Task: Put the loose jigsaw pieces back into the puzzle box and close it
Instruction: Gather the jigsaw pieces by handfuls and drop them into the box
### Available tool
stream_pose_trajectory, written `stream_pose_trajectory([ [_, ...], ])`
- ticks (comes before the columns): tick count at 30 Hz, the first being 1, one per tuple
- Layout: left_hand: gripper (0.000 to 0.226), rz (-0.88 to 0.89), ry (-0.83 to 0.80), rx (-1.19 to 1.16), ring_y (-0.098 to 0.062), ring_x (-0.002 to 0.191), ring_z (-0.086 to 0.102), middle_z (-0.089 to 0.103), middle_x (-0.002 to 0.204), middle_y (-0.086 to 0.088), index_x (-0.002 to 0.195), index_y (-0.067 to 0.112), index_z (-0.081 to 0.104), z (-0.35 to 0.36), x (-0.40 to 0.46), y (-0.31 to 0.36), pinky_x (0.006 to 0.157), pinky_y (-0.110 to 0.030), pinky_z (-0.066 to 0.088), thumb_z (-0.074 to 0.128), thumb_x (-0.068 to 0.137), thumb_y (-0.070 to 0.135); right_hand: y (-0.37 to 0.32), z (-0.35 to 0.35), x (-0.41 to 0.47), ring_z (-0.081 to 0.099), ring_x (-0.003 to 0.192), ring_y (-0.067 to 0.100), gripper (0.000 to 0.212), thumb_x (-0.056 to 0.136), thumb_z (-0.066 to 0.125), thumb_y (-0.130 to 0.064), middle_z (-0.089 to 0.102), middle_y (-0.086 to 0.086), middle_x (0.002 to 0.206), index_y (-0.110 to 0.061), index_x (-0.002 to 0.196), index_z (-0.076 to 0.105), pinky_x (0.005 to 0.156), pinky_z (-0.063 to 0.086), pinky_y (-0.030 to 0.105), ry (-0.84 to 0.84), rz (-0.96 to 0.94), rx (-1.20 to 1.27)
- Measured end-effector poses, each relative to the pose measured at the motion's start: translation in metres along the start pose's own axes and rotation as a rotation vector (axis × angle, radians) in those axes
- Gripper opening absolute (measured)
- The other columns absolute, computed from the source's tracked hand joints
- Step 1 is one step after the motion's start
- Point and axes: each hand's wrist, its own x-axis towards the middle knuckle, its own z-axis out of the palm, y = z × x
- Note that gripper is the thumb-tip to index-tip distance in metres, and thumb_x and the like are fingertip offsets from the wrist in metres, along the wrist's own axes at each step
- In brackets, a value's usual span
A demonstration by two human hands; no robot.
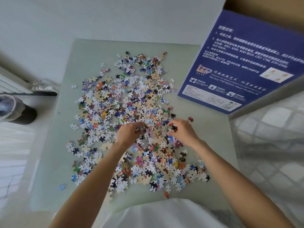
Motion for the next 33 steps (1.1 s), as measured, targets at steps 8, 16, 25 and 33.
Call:
stream_pose_trajectory([
  [8, 0.034, 0.255, 0.161, 0.011, -0.002, 0.068, 0.061, 0.071, 0.099, 0.004, 0.119, 0.026, 0.061, -0.056, 0.018, 0.061, 0.079, -0.023, 0.052, 0.064, 0.086, 0.023, -0.041, -0.128, -0.033, 0.055, 0.083, 0.005, 0.033, 0.077, 0.074, -0.022, 0.059, -0.004, 0.103, -0.016, 0.108, 0.064, 0.075, 0.043, 0.01, 0.163, -0.258, 0.006],
  [16, 0.034, 0.663, 0.489, -0.1, -0.001, 0.072, 0.06, 0.072, 0.095, 0.002, 0.116, 0.022, 0.064, -0.139, 0.059, 0.195, 0.068, -0.012, 0.049, 0.069, 0.082, 0.019, -0.061, -0.306, -0.05, 0.054, 0.085, 0.007, 0.027, 0.077, 0.075, -0.019, 0.061, -0.001, 0.098, -0.014, 0.102, 0.066, 0.076, 0.038, 0.009, 0.838, -0.499, -0.012],
  [25, 0.031, 0.9, 0.702, -0.189, -0.011, 0.085, 0.063, 0.07, 0.098, 0.006, 0.115, 0.028, 0.062, -0.193, 0.109, 0.313, 0.068, -0.028, 0.05, 0.062, 0.084, 0.023, -0.01, -0.345, -0.015, 0.06, 0.088, 0.024, 0.029, 0.079, 0.071, -0.004, 0.058, 0.009, 0.106, -0.007, 0.107, 0.065, 0.077, 0.046, 0.026, 0.782, -0.503, -0.511],
  [33, 0.03, 0.957, 0.619, 0.147, -0.023, 0.072, 0.066, 0.07, 0.102, 0.005, 0.115, 0.028, 0.063, -0.17, 0.153, 0.329, 0.058, -0.028, 0.045, 0.063, 0.085, 0.029, 0.016, -0.347, -0.014, 0.053, 0.098, 0.008, 0.034, 0.08, 0.073, -0.024, 0.061, -0.007, 0.111, -0.022, 0.113, 0.063, 0.085, 0.043, 0.026, 0.679, -0.337, -0.174],
])
